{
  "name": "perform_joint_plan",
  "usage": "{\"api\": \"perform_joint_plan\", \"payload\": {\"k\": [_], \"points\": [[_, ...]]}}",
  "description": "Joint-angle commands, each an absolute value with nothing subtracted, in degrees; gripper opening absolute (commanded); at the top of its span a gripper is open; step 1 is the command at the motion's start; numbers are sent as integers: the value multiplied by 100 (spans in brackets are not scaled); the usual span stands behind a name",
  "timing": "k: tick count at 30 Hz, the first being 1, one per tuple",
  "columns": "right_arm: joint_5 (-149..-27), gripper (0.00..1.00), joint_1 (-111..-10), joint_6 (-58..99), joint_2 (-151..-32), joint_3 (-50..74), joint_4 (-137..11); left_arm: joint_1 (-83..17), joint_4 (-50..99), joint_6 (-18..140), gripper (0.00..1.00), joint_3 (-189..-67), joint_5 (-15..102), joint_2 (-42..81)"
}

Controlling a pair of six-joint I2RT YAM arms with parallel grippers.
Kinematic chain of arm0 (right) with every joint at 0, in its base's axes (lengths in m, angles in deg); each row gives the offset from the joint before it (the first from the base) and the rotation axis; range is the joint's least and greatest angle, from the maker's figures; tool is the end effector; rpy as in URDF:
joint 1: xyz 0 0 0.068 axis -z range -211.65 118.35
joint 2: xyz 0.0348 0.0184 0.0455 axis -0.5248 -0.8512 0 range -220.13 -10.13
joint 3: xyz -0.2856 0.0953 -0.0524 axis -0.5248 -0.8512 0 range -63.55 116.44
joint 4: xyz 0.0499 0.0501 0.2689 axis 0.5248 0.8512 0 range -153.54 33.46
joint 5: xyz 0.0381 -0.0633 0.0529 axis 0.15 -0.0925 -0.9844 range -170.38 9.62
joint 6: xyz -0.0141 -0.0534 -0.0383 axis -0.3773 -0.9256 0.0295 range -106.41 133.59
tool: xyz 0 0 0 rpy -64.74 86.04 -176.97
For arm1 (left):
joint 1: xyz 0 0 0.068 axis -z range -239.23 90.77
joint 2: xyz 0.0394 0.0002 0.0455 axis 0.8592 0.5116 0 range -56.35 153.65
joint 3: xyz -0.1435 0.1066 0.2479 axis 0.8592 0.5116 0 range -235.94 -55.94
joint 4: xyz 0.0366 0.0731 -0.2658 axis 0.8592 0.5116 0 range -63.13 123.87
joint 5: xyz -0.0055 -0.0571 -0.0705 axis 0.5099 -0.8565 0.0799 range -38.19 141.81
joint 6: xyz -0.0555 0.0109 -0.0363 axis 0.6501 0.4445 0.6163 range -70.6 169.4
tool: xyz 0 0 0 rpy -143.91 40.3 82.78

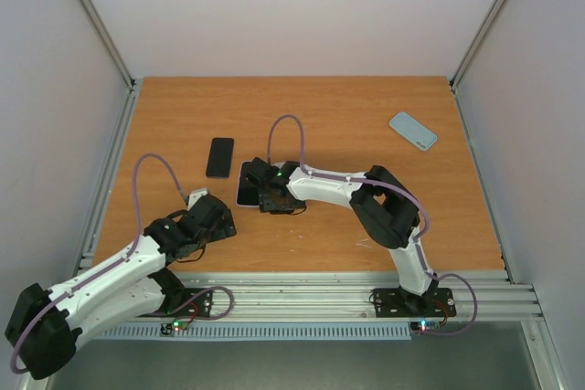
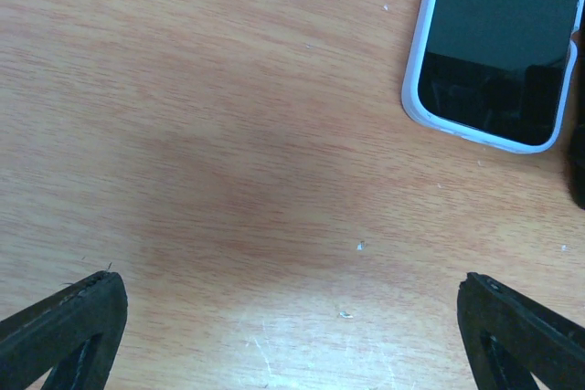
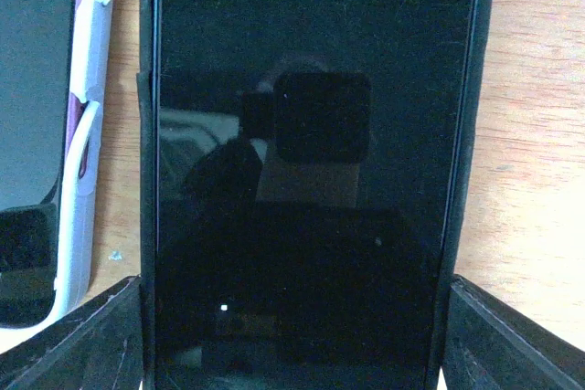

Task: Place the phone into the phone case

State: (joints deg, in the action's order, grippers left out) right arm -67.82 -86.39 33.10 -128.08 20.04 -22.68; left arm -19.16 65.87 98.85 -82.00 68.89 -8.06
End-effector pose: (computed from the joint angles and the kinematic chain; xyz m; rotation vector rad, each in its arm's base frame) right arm 0.2648 0.3546 0.1558 -0.8105 2.6854 -0.0263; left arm 0.1234 -0.0831 0.1822 -0.3093 2.5572 -0.1904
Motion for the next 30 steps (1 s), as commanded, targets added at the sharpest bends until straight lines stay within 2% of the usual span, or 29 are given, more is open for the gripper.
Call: {"api": "perform_joint_plan", "payload": {"k": [1, 4, 12, 19, 24, 30], "points": [[-6579, 78, -8624, 3544, -12953, 2389, -2102, -1966, 6533, 9753, 99, -8253, 7156, -822], [-6658, 80, -8623, 3622, -12975, 2424, -2104, -1960, 6508, 9692, 99, -8306, 7195, -779], [-7078, 92, -8623, 3470, -12781, 2260, -2202, -1977, 6484, 9366, 99, -8625, 7543, -520], [-7049, 95, -8427, 2990, -12063, 1908, -2133, -1989, 6355, 8992, 99, -8992, 7817, -371], [-6978, 95, -7827, 2349, -11554, 1575, -2021, -1990, 6218, 8768, 99, -9148, 8016, -247], [-6907, 95, -6569, 1192, -11230, 1524, -1736, -1986, 5842, 8647, 99, -8827, 8200, -62]]}}
